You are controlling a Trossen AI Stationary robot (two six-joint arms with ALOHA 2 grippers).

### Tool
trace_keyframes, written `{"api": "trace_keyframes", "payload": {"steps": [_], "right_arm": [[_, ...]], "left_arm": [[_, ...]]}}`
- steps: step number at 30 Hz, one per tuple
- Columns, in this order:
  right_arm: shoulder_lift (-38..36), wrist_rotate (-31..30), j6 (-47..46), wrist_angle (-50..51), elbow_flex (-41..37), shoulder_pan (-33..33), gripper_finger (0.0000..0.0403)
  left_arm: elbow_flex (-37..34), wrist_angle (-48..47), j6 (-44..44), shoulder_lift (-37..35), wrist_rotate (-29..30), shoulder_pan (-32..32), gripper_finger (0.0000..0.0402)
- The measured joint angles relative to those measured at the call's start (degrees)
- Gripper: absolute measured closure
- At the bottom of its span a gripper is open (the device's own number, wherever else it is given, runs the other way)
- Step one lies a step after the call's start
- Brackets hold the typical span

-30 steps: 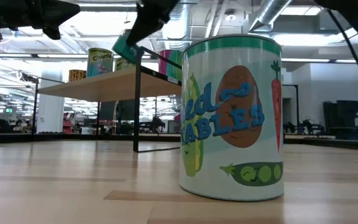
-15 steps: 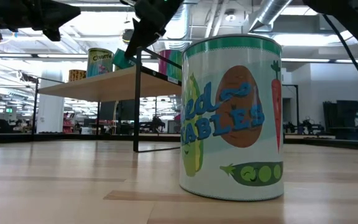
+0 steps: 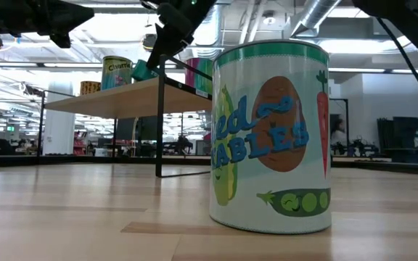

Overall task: Pick and place cans onto a shelf
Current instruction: Put the canned tuna on the shelf

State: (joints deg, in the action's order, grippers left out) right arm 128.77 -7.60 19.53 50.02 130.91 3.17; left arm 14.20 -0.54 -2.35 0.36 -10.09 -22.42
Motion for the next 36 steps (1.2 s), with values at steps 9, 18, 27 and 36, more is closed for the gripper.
{"api": "trace_keyframes", "payload": {"steps": [9,18,27,36], "right_arm": [[0.0,0.0,-0.1,-3.5,0.0,0.4,0.0353],[0.0,0.2,-0.1,-6.1,-1.9,1.1,0.0353],[0.0,0.2,-0.4,-7.2,-1.8,1.1,0.0347],[0.0,0.0,-1.9,-8.5,-3.0,2.1,0.0321]], "left_arm": [[0.0,0.0,0.2,0.0,0.0,0.0,0.0401],[0.0,0.0,0.2,0.0,0.0,0.0,0.0401],[0.0,0.0,0.2,0.0,0.0,0.0,0.0401],[0.0,0.0,0.2,0.0,0.0,0.0,0.0401]]}}
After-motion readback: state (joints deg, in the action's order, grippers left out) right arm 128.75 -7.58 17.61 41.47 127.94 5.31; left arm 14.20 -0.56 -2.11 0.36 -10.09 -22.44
